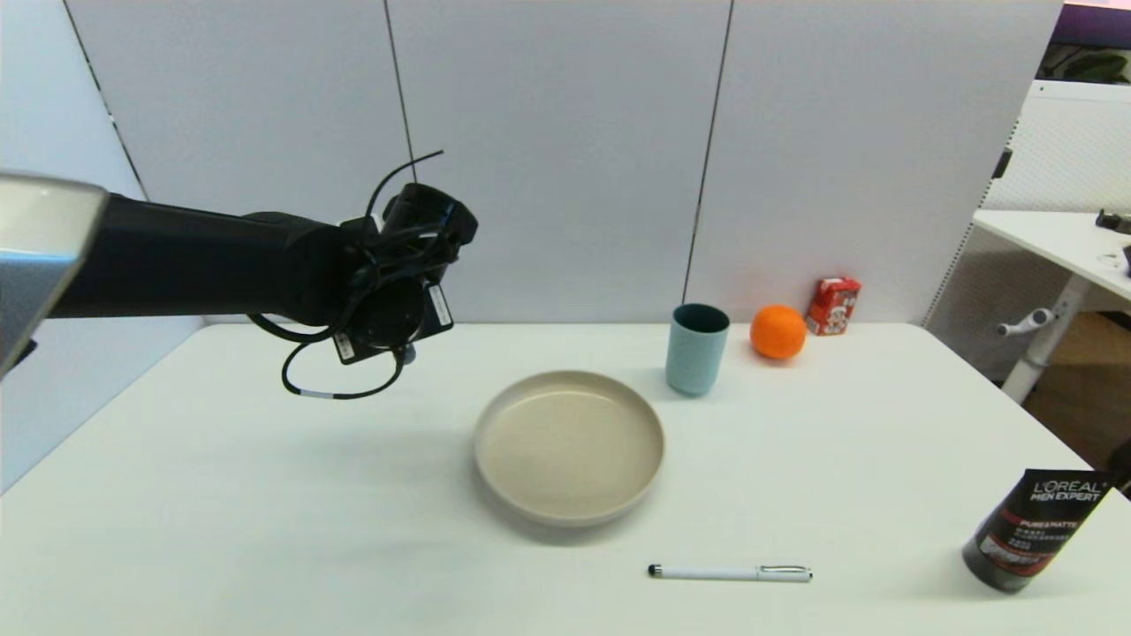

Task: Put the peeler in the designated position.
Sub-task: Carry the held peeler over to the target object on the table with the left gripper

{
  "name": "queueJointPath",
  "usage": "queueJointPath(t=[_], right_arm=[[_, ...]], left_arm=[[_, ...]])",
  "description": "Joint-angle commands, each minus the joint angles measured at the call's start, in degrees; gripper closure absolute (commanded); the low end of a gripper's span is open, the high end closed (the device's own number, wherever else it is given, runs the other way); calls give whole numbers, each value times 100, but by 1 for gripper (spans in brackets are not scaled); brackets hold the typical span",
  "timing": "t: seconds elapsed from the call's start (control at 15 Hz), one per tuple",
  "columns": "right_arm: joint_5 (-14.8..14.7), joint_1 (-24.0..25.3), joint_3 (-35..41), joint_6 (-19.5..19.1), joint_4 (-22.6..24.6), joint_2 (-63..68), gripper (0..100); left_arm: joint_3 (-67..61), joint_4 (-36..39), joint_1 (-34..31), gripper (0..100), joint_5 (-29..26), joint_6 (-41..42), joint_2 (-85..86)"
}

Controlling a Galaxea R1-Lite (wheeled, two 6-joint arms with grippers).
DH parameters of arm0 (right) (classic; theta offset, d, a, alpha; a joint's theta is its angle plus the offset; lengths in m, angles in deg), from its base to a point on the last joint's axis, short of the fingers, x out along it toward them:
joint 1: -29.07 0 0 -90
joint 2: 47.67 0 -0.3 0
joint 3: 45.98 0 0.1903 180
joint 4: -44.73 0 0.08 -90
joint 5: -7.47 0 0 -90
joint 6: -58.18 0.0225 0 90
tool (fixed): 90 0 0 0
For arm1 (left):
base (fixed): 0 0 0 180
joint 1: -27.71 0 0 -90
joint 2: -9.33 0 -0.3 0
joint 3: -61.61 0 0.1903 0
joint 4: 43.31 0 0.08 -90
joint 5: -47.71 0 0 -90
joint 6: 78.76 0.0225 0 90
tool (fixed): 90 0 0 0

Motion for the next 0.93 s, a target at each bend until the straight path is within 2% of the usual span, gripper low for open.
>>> queueJointPath(t=[0.07, 0.27, 0.33, 0.47, 0.53, 0.67, 0.93], right_arm=[[3, 1, 0, 0, 4, 7, 0], [3, 1, 0, 0, 4, 7, 0], [3, 1, 0, 0, 4, 7, 0], [3, 1, 0, -8, 4, 7, 0], [3, 1, 0, -8, 4, 7, 0], [3, 1, 0, 0, 4, 7, 0], [3, 1, 0, -8, 4, 7, 0]], left_arm=[[-184, -618, 763, 100, 182, -893, 701], [-193, -1409, 1193, 100, 252, -1007, 1070], [-237, -1585, 1246, 100, 243, -753, 1237], [-439, -1735, 1228, 100, 94, 408, 1659], [-527, -1708, 1097, 100, -205, 1172, 1852], [-685, -1673, 622, 100, -1181, 2745, 2090], [-721, -1664, 165, 100, -2648, 4556, 2081]])
